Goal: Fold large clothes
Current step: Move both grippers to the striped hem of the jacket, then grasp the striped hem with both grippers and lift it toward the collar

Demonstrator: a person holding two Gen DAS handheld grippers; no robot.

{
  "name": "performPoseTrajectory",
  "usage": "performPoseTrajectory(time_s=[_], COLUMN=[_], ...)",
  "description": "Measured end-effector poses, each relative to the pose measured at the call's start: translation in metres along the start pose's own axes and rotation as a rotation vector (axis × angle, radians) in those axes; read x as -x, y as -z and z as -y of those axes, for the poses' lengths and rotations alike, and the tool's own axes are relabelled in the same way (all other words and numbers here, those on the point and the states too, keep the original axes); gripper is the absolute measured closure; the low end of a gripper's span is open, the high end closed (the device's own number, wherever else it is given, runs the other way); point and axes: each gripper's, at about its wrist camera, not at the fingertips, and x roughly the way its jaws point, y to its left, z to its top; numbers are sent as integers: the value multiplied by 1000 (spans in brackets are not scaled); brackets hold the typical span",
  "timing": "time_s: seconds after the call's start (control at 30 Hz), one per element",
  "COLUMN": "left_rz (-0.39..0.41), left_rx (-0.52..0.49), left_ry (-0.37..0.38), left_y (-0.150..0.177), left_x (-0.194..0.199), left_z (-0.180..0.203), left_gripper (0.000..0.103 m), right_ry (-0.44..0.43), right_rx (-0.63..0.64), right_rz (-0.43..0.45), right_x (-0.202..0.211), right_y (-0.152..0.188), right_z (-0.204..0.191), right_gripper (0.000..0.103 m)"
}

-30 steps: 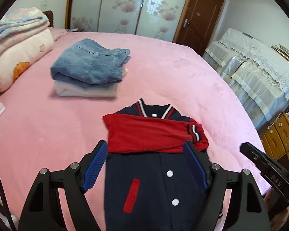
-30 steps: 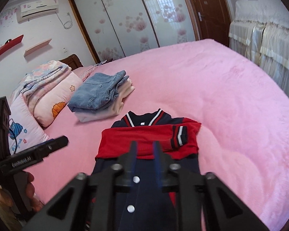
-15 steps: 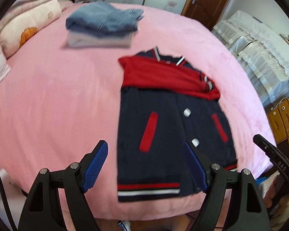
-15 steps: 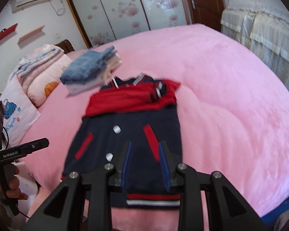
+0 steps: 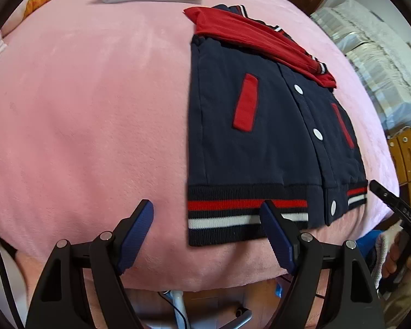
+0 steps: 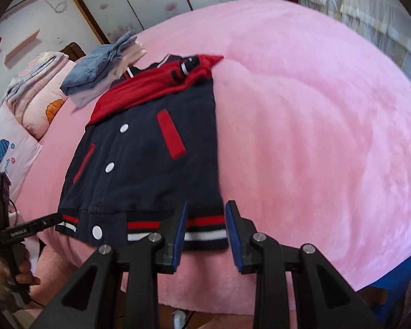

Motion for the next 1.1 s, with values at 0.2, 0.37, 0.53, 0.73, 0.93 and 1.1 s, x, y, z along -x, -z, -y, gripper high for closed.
performPoseTrajectory(time_s=[0.2, 0.37, 0.53, 0.73, 0.93, 1.1], left_rz=[27, 39, 43, 40, 18, -15], left_rx=[-2, 25, -8, -46, -35, -14], left_ry=[70, 114, 97, 50, 70, 98], left_y=[5, 6, 5, 5, 2, -4], left_x=[-8, -13, -18, -18, -14, -12], left_z=[-7, -14, -9, 6, 10, 12], left_gripper=[24, 22, 14, 20, 56, 87], right_ry=[-55, -84, -69, -57, -43, -28], right_rx=[-36, -35, 21, 84, 111, 155], right_rz=[-27, -33, -24, -22, 9, 60], right_x=[-14, -24, -29, -26, -18, -3], right_y=[3, 6, 10, 12, 13, 12], right_z=[9, 11, 5, -5, -12, -24], right_gripper=[74, 65, 63, 81, 90, 91])
